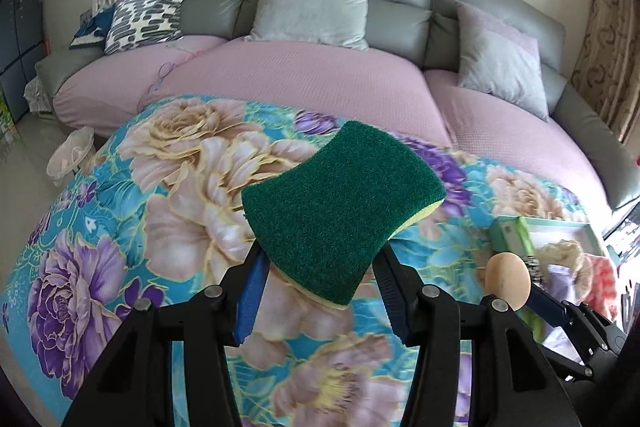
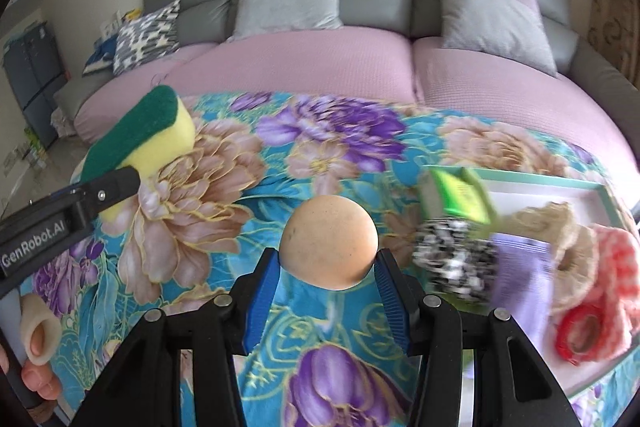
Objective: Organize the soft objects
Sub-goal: 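Carry the sponge and makeup sponge with both grippers over the tray, then open both grippers to release the sponge and makeup sponge into the tray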
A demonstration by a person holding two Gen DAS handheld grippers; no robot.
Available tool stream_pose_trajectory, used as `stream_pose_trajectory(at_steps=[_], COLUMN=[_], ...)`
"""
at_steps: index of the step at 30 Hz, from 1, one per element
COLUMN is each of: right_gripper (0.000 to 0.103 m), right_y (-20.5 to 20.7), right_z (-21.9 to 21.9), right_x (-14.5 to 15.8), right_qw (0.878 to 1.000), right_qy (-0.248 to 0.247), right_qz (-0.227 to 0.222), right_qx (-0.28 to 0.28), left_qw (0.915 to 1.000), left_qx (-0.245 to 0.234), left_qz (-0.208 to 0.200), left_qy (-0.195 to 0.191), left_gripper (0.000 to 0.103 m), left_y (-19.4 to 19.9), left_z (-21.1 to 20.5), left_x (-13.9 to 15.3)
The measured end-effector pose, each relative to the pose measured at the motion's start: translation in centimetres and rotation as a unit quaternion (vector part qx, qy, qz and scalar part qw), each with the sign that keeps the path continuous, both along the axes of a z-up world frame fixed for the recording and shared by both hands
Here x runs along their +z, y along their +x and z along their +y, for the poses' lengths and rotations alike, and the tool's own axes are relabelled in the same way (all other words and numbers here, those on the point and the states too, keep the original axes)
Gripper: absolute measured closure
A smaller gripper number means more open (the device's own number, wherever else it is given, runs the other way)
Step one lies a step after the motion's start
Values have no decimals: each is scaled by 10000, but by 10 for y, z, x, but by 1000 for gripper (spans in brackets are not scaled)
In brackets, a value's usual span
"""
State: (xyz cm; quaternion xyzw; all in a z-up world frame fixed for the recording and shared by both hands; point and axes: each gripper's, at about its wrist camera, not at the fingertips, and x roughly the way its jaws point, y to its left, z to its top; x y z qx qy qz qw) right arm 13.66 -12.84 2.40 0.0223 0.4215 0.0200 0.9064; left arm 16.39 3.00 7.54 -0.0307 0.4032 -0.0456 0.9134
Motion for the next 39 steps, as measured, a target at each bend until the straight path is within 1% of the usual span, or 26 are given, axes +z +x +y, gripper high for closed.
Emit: stream_pose_trajectory(at_steps=[6,11,15,19,22,25,30,37,39], right_gripper=[51,51,51,51,51,51,51,51,50], right_y=[-20,-35,-46,-57,-64,-68,-78,-84,-83], right_z=[-40,-84,-123,-164,-188,-203,-223,-235,-237], right_x=[20,28,27,20,13,8,3,3,4], right_qw=[9989,9952,9888,9797,9742,9699,9640,9603,9601], right_qy=[65,71,57,118,166,175,277,385,386], right_qz=[-135,-156,-62,67,199,286,308,207,186], right_qx=[-449,-968,-1492,-1999,-2240,-2411,-2626,-2754,-2764], left_qw=[9992,9972,9943,9898,9864,9832,9789,9785,9790], left_qx=[-373,-728,-1062,-1421,-1639,-1816,-2024,-2039,-2015], left_qz=[-135,-141,-99,-60,-11,52,136,228,242], left_qy=[-34,-25,33,83,120,172,234,231,194], left_gripper=[48,48,48,48,48,48,47,46,44], left_y=[-10,-16,-21,-26,-27,-30,-27,-15,-13], left_z=[-42,-80,-116,-151,-175,-196,-222,-236,-236], left_x=[13,14,10,6,0,-6,-15,-23,-24])
